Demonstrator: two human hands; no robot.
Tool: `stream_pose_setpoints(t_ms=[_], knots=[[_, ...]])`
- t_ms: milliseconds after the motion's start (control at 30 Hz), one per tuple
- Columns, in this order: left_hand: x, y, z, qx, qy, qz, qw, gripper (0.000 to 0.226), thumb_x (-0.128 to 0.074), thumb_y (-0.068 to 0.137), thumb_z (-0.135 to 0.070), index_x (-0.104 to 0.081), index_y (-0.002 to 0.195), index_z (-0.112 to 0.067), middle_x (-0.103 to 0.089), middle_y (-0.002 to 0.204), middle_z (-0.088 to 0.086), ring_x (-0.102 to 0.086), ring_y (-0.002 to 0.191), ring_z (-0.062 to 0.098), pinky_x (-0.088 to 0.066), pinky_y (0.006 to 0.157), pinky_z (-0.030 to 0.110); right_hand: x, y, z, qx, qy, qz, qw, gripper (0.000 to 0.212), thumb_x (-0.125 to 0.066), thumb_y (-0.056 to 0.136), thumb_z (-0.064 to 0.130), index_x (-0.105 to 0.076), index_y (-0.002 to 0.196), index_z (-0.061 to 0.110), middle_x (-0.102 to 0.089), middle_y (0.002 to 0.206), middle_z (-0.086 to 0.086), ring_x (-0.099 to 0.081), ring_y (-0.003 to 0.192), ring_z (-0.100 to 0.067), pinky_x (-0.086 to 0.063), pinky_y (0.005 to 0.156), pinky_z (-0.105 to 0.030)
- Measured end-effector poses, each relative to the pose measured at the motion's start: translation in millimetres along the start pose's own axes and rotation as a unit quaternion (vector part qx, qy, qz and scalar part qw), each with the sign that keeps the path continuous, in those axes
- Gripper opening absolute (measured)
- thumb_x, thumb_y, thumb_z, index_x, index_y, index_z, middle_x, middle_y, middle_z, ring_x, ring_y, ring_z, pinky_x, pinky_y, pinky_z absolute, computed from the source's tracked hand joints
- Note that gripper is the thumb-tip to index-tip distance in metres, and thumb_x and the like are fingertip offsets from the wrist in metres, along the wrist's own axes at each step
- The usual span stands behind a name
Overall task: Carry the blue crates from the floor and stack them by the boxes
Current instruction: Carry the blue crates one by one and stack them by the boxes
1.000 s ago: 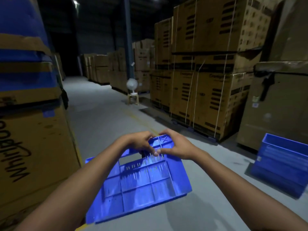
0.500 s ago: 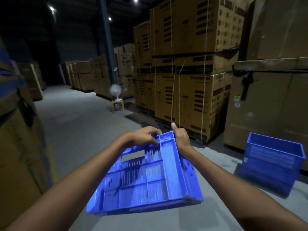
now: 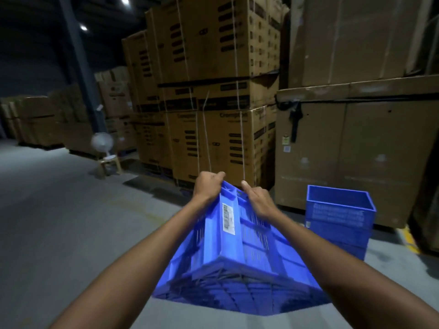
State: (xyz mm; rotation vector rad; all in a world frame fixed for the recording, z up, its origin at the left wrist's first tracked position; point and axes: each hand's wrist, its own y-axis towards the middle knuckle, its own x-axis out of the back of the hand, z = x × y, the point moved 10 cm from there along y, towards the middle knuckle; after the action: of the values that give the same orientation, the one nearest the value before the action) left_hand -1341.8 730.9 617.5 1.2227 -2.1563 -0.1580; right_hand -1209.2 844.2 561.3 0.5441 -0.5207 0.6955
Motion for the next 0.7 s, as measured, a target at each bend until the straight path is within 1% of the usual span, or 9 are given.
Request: stream_pose_setpoints(t_ms=[133, 200, 233, 300, 400, 467, 500, 567, 700], knots=[[-18.8, 85.7, 7.0, -0.087, -0.072, 0.066, 0.991, 0.032, -0.056, 0.082, -0.029, -0.052, 0.057, -0.009, -0.039, 0.053, 0.006, -0.029, 0.045, 0.004, -0.027, 0.051, 0.029, 37.1, 46.8, -80.2, -0.102, -0.125, -0.098, 0.982, 0.066, -0.029, 0.101, 0.055, -0.07, 0.082, 0.007, -0.068, 0.098, -0.025, -0.063, 0.096, -0.041, -0.042, 0.072, -0.041], [-40.2, 117.7, 4.6, -0.107, -0.096, 0.146, 0.979, 0.041, -0.057, 0.085, -0.017, -0.046, 0.046, -0.02, -0.034, 0.045, -0.005, -0.024, 0.044, 0.001, -0.022, 0.049, 0.029, 49.4, 65.8, -86.1, -0.11, -0.162, -0.147, 0.97, 0.065, -0.028, 0.102, 0.052, -0.07, 0.088, 0.004, -0.069, 0.103, -0.024, -0.062, 0.098, -0.041, -0.045, 0.077, -0.043], [-56.4, 131.1, -0.6, -0.129, -0.061, 0.194, 0.971, 0.046, -0.056, 0.086, -0.015, -0.042, 0.042, -0.022, -0.032, 0.044, -0.009, -0.024, 0.043, 0.002, -0.021, 0.048, 0.029, 55.2, 74.4, -87.6, -0.117, -0.171, -0.167, 0.964, 0.063, -0.029, 0.102, 0.05, -0.07, 0.09, 0.004, -0.068, 0.104, -0.024, -0.062, 0.099, -0.042, -0.046, 0.079, -0.044], [-91.3, 146.3, -12.9, -0.192, 0.104, 0.268, 0.938, 0.039, -0.05, 0.084, -0.029, -0.045, 0.046, -0.017, -0.041, 0.047, -0.004, -0.035, 0.044, 0.008, -0.027, 0.048, 0.03, 66.0, 92.6, -95.1, -0.13, -0.192, -0.202, 0.952, 0.06, -0.032, 0.101, 0.047, -0.07, 0.091, 0.003, -0.069, 0.104, -0.024, -0.063, 0.098, -0.042, -0.047, 0.081, -0.044], [-152.0, 153.8, -21.3, -0.297, 0.343, 0.284, 0.845, 0.049, -0.041, 0.083, -0.056, -0.068, 0.082, -0.014, -0.067, 0.076, 0.004, -0.063, 0.07, 0.021, -0.05, 0.062, 0.032, 83.5, 120.3, -114.9, -0.139, -0.242, -0.237, 0.931, 0.056, -0.034, 0.1, 0.043, -0.071, 0.09, 0.002, -0.07, 0.101, -0.024, -0.064, 0.095, -0.041, -0.047, 0.079, -0.043], [-206.1, 147.7, -17.2, -0.336, 0.406, 0.313, 0.79, 0.06, -0.043, 0.081, -0.074, -0.065, 0.101, -0.022, -0.067, 0.091, 0.001, -0.064, 0.081, 0.022, -0.05, 0.066, 0.034, 90.1, 141.5, -124.7, -0.133, -0.28, -0.241, 0.92, 0.053, -0.035, 0.098, 0.04, -0.072, 0.091, 0.003, -0.07, 0.099, -0.023, -0.065, 0.094, -0.041, -0.047, 0.078, -0.042], [-233.3, 145.1, -16.5, -0.345, 0.409, 0.332, 0.777, 0.066, -0.048, 0.076, -0.079, -0.063, 0.104, -0.021, -0.067, 0.094, 0.002, -0.063, 0.084, 0.024, -0.046, 0.066, 0.033, 92.9, 152.2, -129.7, -0.129, -0.298, -0.239, 0.915, 0.052, -0.035, 0.098, 0.04, -0.072, 0.092, 0.003, -0.07, 0.099, -0.023, -0.065, 0.093, -0.041, -0.047, 0.077, -0.041], [-286.1, 148.5, -16.4, -0.331, 0.377, 0.38, 0.777, 0.069, -0.065, 0.067, -0.075, -0.061, 0.104, -0.017, -0.067, 0.097, 0.006, -0.062, 0.086, 0.027, -0.043, 0.065, 0.033, 99.8, 172.3, -144.6, -0.12, -0.327, -0.232, 0.908, 0.051, -0.034, 0.097, 0.039, -0.072, 0.092, 0.005, -0.071, 0.096, -0.021, -0.066, 0.091, -0.04, -0.046, 0.074, -0.04], [-382.2, 177.1, -19.3, -0.281, 0.305, 0.467, 0.781, 0.065, -0.08, 0.061, -0.063, -0.061, 0.082, -0.005, -0.066, 0.078, 0.013, -0.053, 0.065, 0.022, -0.039, 0.057, 0.033, 128.4, 205.0, -199.6, -0.107, -0.364, -0.218, 0.899, 0.05, -0.034, 0.098, 0.037, -0.072, 0.088, 0.006, -0.071, 0.091, -0.02, -0.066, 0.086, -0.038, -0.043, 0.069, -0.038]])
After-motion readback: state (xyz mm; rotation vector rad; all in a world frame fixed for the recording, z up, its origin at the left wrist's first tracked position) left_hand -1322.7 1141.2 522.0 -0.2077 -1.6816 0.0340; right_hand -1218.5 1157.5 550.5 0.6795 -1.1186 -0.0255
